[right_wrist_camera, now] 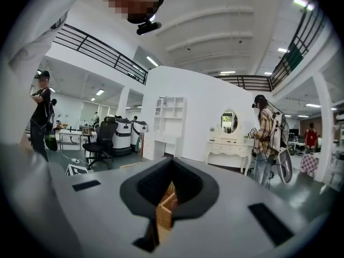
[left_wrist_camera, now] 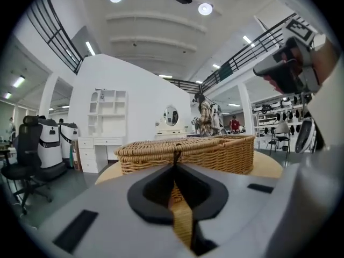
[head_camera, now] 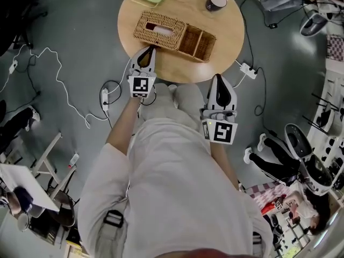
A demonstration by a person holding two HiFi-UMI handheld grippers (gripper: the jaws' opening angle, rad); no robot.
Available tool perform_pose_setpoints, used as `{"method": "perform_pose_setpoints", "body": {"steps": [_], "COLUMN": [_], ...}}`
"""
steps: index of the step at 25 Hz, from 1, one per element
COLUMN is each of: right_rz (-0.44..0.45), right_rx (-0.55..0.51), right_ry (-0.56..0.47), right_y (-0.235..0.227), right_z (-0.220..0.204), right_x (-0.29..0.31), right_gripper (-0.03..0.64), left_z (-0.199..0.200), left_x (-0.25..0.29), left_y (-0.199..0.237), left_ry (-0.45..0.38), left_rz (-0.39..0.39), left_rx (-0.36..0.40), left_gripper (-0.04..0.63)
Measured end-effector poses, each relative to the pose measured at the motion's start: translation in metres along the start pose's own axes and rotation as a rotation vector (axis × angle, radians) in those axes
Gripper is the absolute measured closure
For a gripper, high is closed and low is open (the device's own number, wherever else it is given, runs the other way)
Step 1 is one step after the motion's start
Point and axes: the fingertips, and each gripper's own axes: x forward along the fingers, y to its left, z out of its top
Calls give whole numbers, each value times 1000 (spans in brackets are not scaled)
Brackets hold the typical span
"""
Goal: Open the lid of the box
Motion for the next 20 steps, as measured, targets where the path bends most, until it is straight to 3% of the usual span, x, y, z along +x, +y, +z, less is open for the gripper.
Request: {"method": "perform_pose_setpoints", "body": {"steps": [7, 14, 20], "right_rz": [-2, 17, 4], "right_rx": [8, 30, 20], "right_ry": [45, 81, 73], "right_y": [-10, -15, -42], "right_z": [12, 55, 102], "right_x": [-1, -3, -4], "right_gripper": [632, 632, 632], "left_z": [18, 91, 152], "left_x": [-5, -1, 47], "left_y": [-3, 4, 15], "left_ry": [35, 27, 4], "left_rz": [-7, -23, -31], "left_rx": [1, 25, 46], "left_gripper": [589, 589, 589]}}
